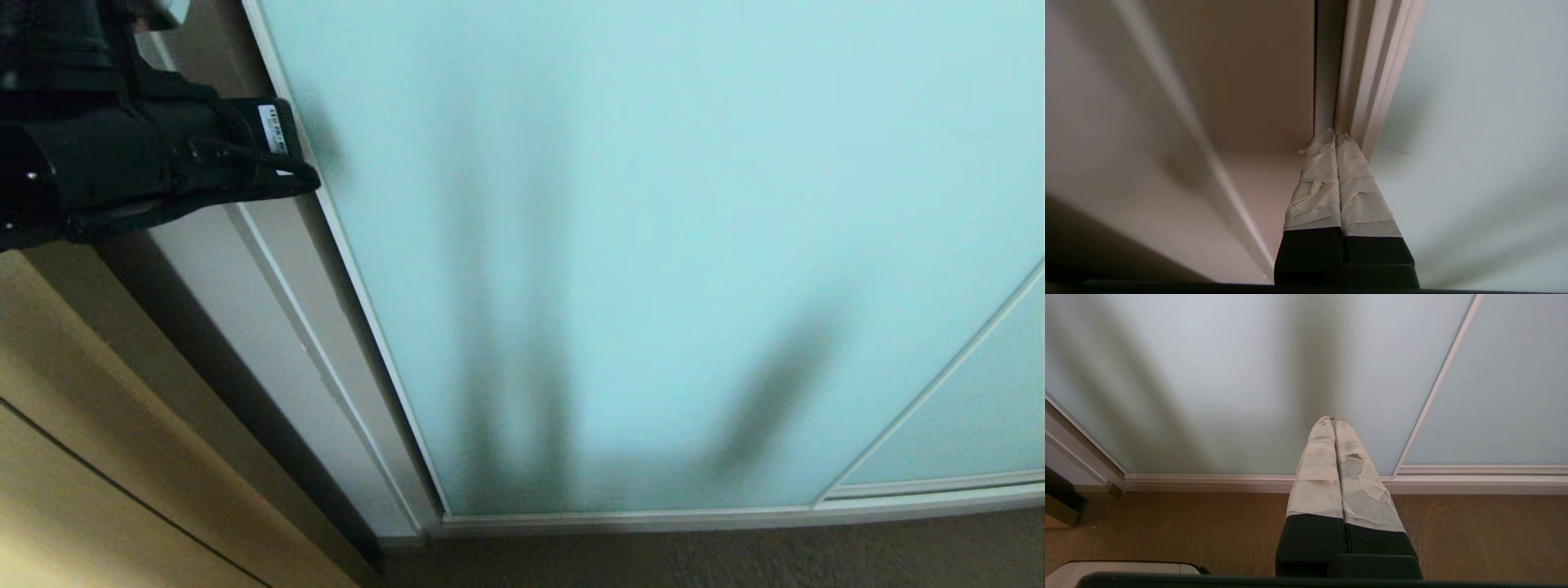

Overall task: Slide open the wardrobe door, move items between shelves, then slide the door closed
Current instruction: Open the door

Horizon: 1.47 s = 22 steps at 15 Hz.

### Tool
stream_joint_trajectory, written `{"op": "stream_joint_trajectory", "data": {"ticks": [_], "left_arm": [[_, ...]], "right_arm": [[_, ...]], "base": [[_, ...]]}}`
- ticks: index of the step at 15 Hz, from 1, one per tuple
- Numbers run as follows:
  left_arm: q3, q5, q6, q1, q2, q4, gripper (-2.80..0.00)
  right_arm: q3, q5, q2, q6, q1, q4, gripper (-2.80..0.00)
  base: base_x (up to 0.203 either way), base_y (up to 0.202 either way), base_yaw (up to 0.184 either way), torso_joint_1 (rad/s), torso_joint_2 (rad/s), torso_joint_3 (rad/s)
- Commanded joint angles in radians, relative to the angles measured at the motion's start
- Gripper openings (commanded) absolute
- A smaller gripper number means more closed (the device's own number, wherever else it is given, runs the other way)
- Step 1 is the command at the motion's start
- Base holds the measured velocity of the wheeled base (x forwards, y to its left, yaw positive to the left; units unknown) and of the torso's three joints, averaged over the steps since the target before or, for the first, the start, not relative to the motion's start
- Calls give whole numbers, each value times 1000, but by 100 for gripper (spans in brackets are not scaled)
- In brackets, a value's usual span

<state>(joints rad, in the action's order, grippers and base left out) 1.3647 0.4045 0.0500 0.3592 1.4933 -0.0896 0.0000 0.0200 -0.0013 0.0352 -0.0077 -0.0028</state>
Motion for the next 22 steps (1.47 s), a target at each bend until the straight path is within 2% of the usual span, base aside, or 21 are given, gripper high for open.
{"op": "stream_joint_trajectory", "data": {"ticks": [1,7,13,16,20,21,22], "left_arm": [[1,4,0,-13,42,-20,-280],[2,0,-13,-19,78,-89,-280],[-24,-11,-9,-10,121,-203,-280],[-29,-41,-8,-5,139,-243,-280],[-42,-56,-7,24,150,-262,-280],[-43,-56,-6,41,160,-279,-280],[-43,-56,-5,91,179,-302,-280]], "right_arm": [[1,0,1,0,0,0,-280],[2,0,1,1,0,0,-280],[0,0,1,1,0,0,-280],[2,0,1,2,0,0,-280],[2,0,1,0,0,0,-280],[0,0,1,2,0,0,-280],[1,0,1,1,0,0,-280]], "base": [[0,0,0,0,0,0],[0,0,0,0,0,0],[0,0,0,0,0,0],[0,0,0,0,0,0],[0,0,0,0,0,0],[0,0,0,0,0,0],[0,0,0,0,0,0]]}}
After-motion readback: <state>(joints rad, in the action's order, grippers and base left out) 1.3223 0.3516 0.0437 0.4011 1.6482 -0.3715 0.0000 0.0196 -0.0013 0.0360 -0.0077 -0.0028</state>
